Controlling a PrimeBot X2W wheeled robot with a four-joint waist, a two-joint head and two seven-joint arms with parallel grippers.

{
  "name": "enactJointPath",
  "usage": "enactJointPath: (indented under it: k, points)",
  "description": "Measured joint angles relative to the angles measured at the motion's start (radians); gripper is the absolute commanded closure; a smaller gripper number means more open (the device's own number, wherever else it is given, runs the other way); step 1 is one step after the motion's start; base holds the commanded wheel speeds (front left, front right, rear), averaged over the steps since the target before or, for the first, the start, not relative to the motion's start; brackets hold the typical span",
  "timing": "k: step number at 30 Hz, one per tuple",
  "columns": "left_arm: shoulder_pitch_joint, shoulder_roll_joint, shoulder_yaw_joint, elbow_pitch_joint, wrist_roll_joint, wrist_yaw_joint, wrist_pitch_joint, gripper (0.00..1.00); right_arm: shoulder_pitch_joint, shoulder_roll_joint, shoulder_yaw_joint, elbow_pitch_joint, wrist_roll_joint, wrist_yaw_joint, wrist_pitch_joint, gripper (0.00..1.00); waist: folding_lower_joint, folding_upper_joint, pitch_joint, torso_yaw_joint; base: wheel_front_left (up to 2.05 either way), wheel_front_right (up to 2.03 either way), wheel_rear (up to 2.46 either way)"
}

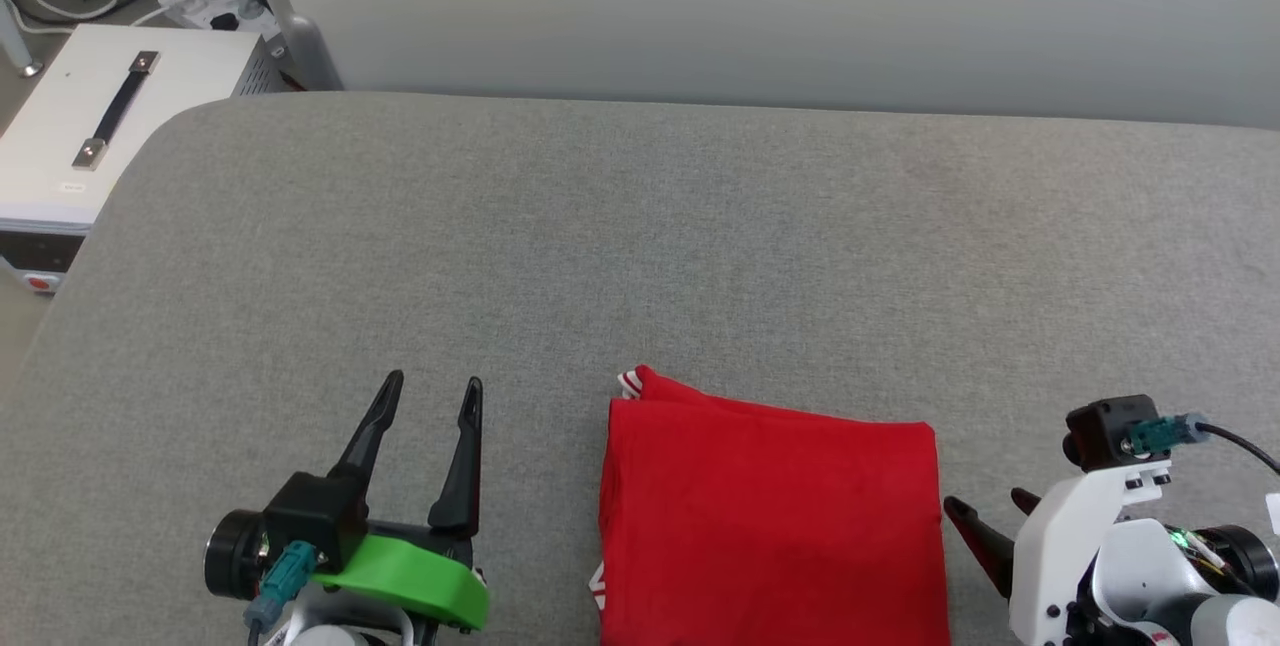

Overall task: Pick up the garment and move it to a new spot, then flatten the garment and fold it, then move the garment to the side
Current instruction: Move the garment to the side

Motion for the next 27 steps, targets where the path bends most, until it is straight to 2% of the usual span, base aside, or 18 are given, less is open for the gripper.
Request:
enactJointPath:
  k: [6,9,23,24,25,26,27]
  points:
    - [-0.028,0.001,-0.014,0.003,0.003,0.0,0.0,0.0,-0.041,0.042,-0.028,0.014,-0.013,0.0,0.176,0.0,0.0,0.0,0.037,0.031,0.0,0.0,0.0]
    - [-0.041,0.001,-0.023,0.004,0.003,0.0,0.0,0.0,-0.053,0.067,-0.038,0.043,-0.025,0.0,0.223,0.0,0.0,0.0,0.057,0.051,0.0,0.0,0.0]
    - [-0.078,-0.002,-0.032,0.007,0.003,0.0,0.0,0.0,-0.089,0.095,-0.04,0.165,-0.05,0.0,0.245,0.0,0.0,0.0,0.134,0.129,0.0,0.0,0.0]
    - [-0.08,-0.003,-0.032,0.007,0.003,0.0,0.0,0.0,-0.091,0.095,-0.036,0.17,-0.05,0.0,0.245,0.26,0.0,0.0,0.138,0.131,0.0,0.0,0.0]
    - [-0.083,-0.003,-0.032,0.007,0.003,0.0,0.0,0.0,-0.094,0.095,-0.028,0.174,-0.05,0.0,0.244,0.84,0.0,0.0,0.142,0.134,0.0,0.0,0.0]
    - [-0.085,-0.004,-0.032,0.007,0.003,0.0,0.0,0.0,-0.097,0.09,-0.021,0.177,-0.05,0.0,0.243,1.0,0.0,0.0,0.146,0.136,0.0,0.0,0.0]
    - [-0.088,-0.004,-0.032,0.007,0.003,0.0,0.0,0.0,-0.1,0.084,-0.015,0.18,-0.05,0.0,0.236,1.0,0.0,0.0,0.149,0.138,0.0,0.0,0.0]
